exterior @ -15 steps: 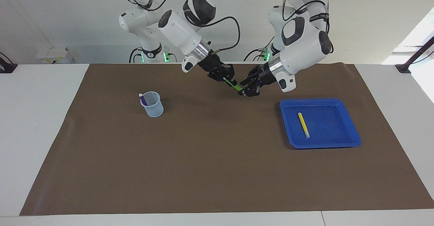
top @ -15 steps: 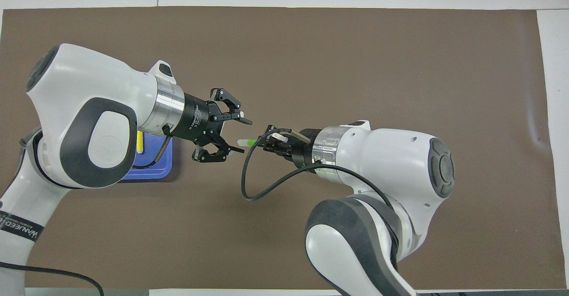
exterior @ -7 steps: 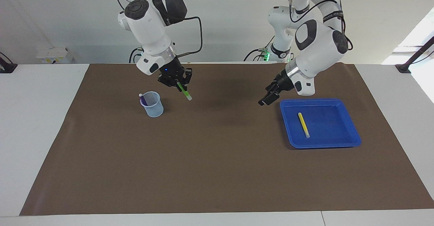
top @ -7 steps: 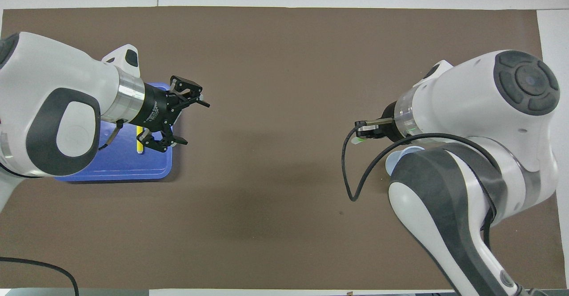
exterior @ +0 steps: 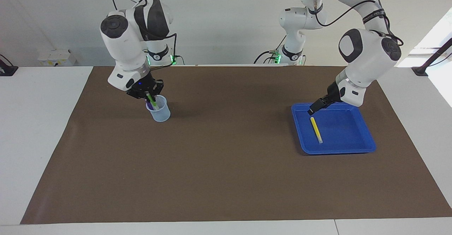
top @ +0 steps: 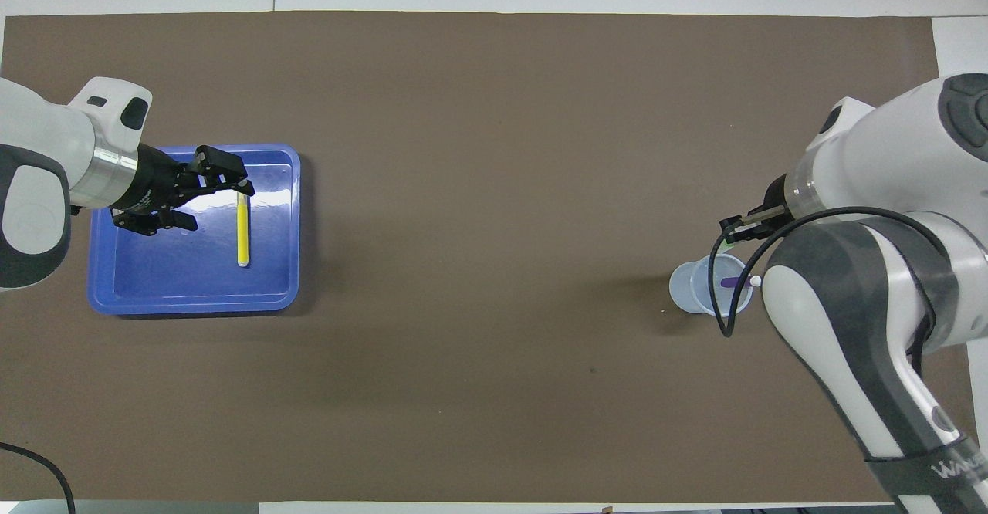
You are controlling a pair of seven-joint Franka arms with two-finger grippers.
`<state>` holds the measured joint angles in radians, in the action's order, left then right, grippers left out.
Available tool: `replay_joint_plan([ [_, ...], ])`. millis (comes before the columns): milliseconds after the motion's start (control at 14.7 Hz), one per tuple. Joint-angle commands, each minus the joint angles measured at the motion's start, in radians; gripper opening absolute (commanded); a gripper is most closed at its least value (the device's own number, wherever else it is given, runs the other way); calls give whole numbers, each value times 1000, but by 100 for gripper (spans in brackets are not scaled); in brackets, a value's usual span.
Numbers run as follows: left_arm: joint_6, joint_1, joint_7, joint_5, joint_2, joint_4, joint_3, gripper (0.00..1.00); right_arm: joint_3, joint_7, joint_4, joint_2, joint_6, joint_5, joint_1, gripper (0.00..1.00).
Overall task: Transfer and insert pens with both arms
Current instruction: 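Carry the green pen to the cup while the left gripper reaches the yellow pen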
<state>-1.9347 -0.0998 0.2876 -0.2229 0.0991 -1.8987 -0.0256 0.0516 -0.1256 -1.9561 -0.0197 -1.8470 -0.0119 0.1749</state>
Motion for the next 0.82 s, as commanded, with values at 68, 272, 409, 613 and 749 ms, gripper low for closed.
replay_joint_plan([
  [68,-131,22,-233,117,45,-55,9,100,-15,-9,-118,-57,-47,6,-2,0],
  [272,-237,20,-324,172,85,-98,10,100,-15,-16,-144,-57,-57,4,-3,0],
  [409,-282,6,-344,244,134,-99,10,100,-15,-16,-159,-65,-60,4,1,0],
  [613,-326,3,-343,263,180,-100,12,100,-15,-22,-220,-65,-144,4,-5,0],
  [749,-328,-9,-341,263,191,-100,12,100,-16,-16,-242,-62,-178,4,5,0],
])
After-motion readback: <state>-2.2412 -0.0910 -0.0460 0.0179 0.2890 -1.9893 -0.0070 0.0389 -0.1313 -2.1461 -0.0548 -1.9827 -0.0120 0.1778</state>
